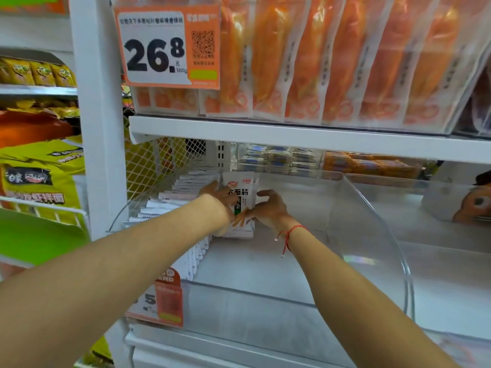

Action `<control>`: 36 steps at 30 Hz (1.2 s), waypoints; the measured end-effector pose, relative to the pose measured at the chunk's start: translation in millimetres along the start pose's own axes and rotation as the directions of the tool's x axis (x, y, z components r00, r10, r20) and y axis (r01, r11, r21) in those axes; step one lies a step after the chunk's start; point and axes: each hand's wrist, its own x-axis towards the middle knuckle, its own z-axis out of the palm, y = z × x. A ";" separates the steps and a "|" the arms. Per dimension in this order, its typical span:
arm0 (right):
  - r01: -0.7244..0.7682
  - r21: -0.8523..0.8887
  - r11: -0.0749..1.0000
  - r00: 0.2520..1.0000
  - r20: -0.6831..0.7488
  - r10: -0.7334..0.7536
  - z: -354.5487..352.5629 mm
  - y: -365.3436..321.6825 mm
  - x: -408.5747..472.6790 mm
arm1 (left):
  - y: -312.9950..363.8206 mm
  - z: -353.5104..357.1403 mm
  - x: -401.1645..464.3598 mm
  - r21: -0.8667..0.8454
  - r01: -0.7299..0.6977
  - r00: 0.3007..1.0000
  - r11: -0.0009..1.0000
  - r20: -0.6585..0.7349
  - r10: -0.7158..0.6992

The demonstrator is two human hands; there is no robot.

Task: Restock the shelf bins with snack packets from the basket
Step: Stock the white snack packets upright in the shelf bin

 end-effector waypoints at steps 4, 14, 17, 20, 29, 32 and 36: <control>0.035 0.097 0.995 0.968 0.245 -0.058 0.4 -2.5 -7.3 | -4.5 4.7 3.7 0.046 0.019 1.000 0.999 -0.017 -0.018; 0.342 -0.421 0.840 0.931 0.027 -0.365 -7.8 0.5 -4.8 | -8.6 -9.3 -1.1 0.015 0.059 0.998 0.998 0.031 -0.059; 0.380 -0.510 0.772 0.925 0.233 -0.301 -6.9 2.7 -7.7 | -12.7 -7.5 5.3 0.124 0.051 0.999 0.991 -0.011 -0.050; 0.383 -0.549 0.743 0.919 0.311 -0.243 -1.6 7.3 -5.3 | -11.7 -8.2 8.6 0.111 0.062 0.998 0.992 -0.007 -0.061; 0.373 -0.645 0.667 0.884 0.465 -0.045 -13.4 2.8 -36.1 | -4.6 -12.2 -6.7 -0.049 0.103 0.992 0.993 0.072 -0.099; 0.406 -0.660 0.632 0.882 0.464 -0.081 -26.5 -8.0 -66.2 | -3.0 -14.0 -33.9 -0.215 0.102 0.994 0.971 -0.003 -0.105; 0.416 -0.658 0.627 0.899 0.403 -0.174 -53.7 -19.8 -119.1 | 0.8 -26.8 -79.1 -0.280 0.072 0.988 0.957 -0.110 -0.107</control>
